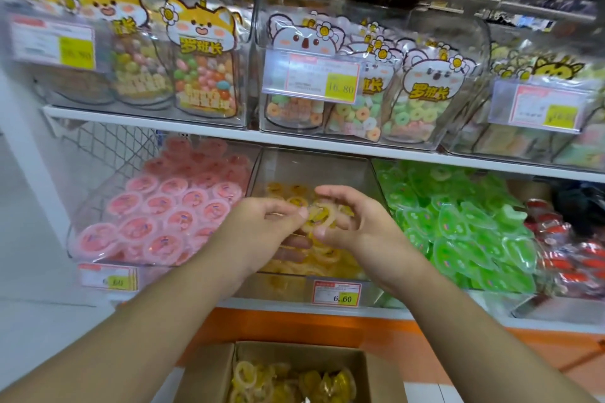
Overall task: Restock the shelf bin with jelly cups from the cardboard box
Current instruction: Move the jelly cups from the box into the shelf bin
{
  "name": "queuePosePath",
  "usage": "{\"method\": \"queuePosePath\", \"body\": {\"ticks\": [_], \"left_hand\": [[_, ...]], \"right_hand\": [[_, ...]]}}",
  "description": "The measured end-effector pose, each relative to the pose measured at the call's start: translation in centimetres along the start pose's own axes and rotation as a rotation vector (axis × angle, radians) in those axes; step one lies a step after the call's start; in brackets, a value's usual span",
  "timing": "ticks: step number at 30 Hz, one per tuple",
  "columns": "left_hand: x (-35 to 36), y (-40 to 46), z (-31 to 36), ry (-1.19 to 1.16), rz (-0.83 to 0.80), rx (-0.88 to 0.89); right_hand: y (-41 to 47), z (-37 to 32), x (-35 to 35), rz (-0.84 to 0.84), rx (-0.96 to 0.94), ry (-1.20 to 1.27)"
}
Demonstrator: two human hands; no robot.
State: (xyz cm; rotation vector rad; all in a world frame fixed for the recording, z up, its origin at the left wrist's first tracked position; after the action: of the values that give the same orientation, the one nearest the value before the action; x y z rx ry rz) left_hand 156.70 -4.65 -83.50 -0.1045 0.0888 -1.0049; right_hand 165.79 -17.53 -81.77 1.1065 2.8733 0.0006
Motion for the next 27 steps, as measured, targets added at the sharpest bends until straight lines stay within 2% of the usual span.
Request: {"method": "queuePosePath", "body": {"ticks": [2, 4, 8, 11, 15, 18, 21, 23, 27], "left_hand": [[-0.3, 0.1, -0.3, -0.138, 0.035, -0.056], [-0.7, 0.2, -0.3, -0.166, 0.058, -0.065], [-1.5, 0.5, 0.1, -0.063, 0.110, -0.040], [-2.0, 0.6, 0.7, 0.036, 0.124, -0.004], [-1.8, 0.6, 1.7, 0.330, 0.108, 0.140], [-2.3, 0.6, 2.5, 0.506, 0.117, 0.324], [-3.5, 0.8, 3.2, 0.837, 0.177, 0.536], [-4.1, 1.3, 2.5, 0.985, 0.183, 0.574], [-4.6, 2.0, 0.7, 1.091, 0.151, 0.548]], "right_hand": [[0.1, 0.4, 0.7, -0.036, 0.025, 0.009], [0.3, 0.6, 1.0, -0.048, 0.025, -0.033], [0.6, 0.0, 0.7, -0.045, -0.028, -0.134], [1.2, -0.9, -0.5, 0.041, -0.124, -0.371], [1.8, -0.1, -0.7, 0.060, -0.069, -0.507], [2.1, 0.8, -1.3, 0.131, -0.014, -0.551], [2.5, 2.2, -1.5, 0.158, 0.084, -0.600], [2.7, 3.1, -0.9, 0.137, 0.130, -0.625], [3.2, 4.7, 0.6, 0.087, 0.203, -0.628]]}}
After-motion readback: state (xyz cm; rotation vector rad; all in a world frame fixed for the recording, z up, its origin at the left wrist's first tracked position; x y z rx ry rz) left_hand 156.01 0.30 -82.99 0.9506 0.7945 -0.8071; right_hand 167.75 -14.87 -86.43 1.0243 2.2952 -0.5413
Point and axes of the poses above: each hand's wrist, its own y-axis towards the middle knuckle, its own x-axis out of the palm, z = x × y, the point moved 9 cm from there along y, towards the middle knuckle, and after that the axes turned 3 degrees about z, right-handed, at the moved point
